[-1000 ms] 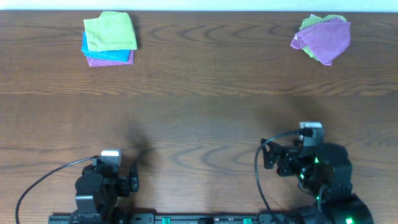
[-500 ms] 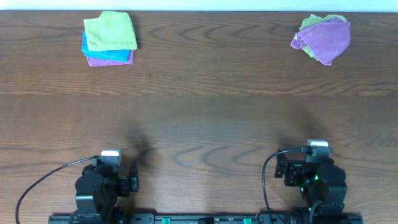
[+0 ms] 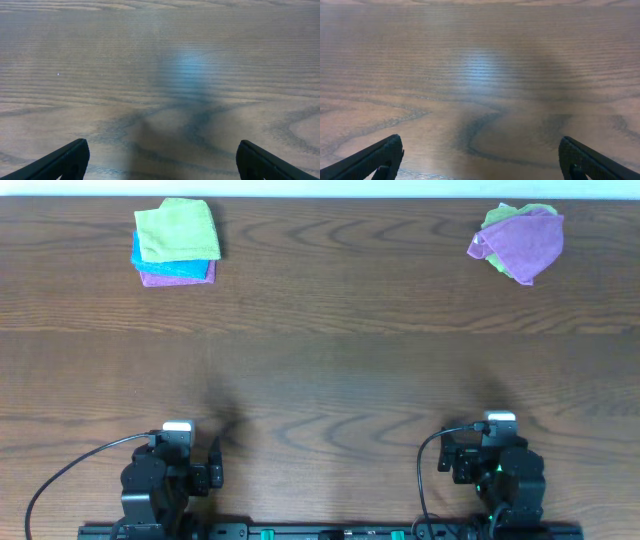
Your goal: Fold the cloth
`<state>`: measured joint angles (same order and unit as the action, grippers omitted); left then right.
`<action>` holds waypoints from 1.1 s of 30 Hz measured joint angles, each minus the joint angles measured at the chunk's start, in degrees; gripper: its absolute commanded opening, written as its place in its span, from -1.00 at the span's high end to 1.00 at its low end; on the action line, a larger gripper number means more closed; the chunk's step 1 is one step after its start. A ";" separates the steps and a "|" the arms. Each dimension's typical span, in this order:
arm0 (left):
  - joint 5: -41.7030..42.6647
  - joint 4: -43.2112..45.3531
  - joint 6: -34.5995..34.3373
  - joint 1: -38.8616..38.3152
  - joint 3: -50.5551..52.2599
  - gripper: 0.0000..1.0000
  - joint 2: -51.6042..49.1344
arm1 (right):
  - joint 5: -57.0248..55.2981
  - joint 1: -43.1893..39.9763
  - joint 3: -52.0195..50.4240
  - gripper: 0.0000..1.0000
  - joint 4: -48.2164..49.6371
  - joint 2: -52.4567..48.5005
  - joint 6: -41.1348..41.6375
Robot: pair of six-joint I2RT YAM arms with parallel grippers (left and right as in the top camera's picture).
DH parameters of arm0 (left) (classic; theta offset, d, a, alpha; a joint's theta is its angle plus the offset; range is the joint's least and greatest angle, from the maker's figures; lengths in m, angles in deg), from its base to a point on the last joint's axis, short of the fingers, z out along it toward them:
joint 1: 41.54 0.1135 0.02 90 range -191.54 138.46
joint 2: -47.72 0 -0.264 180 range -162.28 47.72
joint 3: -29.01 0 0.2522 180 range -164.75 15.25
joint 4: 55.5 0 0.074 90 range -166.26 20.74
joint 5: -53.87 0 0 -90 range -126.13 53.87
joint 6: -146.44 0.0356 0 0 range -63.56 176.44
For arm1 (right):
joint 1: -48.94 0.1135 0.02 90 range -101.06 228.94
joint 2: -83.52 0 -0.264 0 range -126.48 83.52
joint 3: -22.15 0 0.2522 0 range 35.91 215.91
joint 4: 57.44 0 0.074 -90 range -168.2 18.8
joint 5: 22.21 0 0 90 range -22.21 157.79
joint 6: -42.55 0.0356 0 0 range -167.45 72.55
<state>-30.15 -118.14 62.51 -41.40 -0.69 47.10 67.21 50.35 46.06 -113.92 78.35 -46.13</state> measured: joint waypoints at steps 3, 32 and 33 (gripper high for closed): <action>0.00 0.02 0.00 0.00 0.00 -0.90 0.00 | -0.11 0.00 0.00 -0.99 0.04 0.00 -1.07; -0.02 0.02 0.00 0.00 0.00 -0.90 0.00 | -0.13 0.00 0.00 -0.99 0.07 0.00 -2.01; -0.02 0.02 0.00 0.00 0.00 -0.90 0.00 | -0.13 0.00 0.00 -0.99 0.07 0.00 -2.03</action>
<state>-30.17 -118.12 62.51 -41.40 -0.69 47.10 67.08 50.35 46.06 -113.86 78.35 -48.16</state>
